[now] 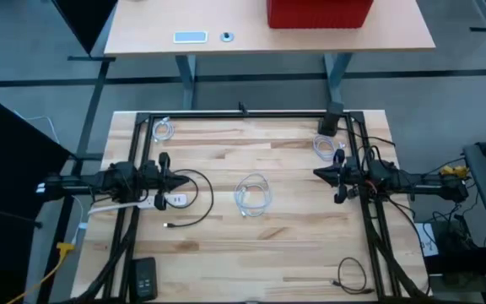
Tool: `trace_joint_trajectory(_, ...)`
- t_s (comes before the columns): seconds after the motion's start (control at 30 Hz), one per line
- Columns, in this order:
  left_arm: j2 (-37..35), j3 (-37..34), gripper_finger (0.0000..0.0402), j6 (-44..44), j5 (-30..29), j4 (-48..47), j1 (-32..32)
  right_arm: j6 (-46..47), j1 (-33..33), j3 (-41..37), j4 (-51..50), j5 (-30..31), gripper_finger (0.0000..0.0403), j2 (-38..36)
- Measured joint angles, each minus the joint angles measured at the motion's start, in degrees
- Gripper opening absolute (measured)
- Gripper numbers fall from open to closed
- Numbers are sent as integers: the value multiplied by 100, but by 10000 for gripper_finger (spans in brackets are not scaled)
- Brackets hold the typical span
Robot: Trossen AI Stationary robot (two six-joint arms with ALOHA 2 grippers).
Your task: Insert USB
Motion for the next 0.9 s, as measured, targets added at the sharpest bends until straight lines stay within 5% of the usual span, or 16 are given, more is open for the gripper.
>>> trace_joint_trajectory(0.33, 2, 0, 0, 0, 0, 2, 0, -634, 0, 20, 740, 124, 0, 153)
trace_joint_trajectory(0.43, 0, 0, 0, 2, -1, 3, -1, -407, 0, 188, 201, 698, 0, 615)
trace_joint_trajectory(0.73, 2, 0, 0, 197, -214, 1249, -2, -298, 0, 1994, -1427, 889, 0, 2924)
trace_joint_trajectory(0.9, 128, 0, 0, 528, -216, 1666, -2, -230, 0, 3450, -3146, 75, 1, 4004)
